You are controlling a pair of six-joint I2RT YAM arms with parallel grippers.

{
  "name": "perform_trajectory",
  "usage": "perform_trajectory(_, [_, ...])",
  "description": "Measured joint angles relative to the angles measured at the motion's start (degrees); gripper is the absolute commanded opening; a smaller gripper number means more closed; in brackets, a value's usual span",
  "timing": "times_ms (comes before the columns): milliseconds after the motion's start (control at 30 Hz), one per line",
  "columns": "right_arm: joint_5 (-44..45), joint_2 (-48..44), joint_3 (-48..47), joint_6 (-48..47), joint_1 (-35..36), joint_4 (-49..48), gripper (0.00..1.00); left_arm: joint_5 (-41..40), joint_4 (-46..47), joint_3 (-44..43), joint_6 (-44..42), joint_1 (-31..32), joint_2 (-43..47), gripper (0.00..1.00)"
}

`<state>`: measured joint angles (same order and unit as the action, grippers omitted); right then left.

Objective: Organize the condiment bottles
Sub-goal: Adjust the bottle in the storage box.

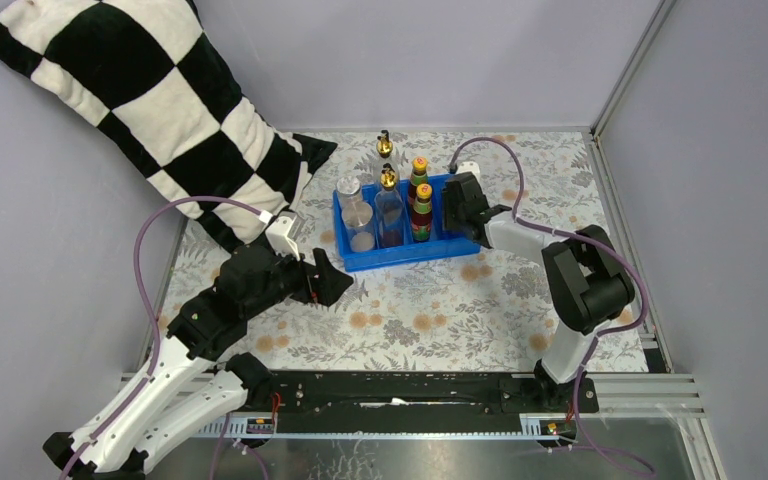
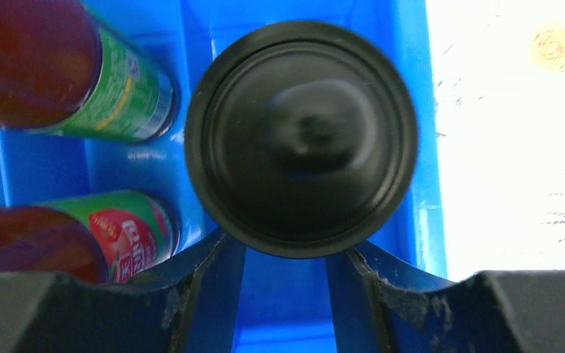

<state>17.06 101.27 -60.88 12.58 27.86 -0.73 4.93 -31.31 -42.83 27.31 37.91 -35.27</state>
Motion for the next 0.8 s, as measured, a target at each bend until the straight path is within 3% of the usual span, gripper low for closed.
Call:
perform_trajectory(567, [-3.5,7.1,-7.5,-2.6,-4.3,-6.5,0.50,-1.3,0.0,0.0,0.0,1.1,-0.1,0.99])
perform_trajectory(800, [-4.8,4.4,-5.1,-2.8,-4.8,-6.4,0.55,-1.6,0.0,0.0,0.0,1.4,-0.4,0.99])
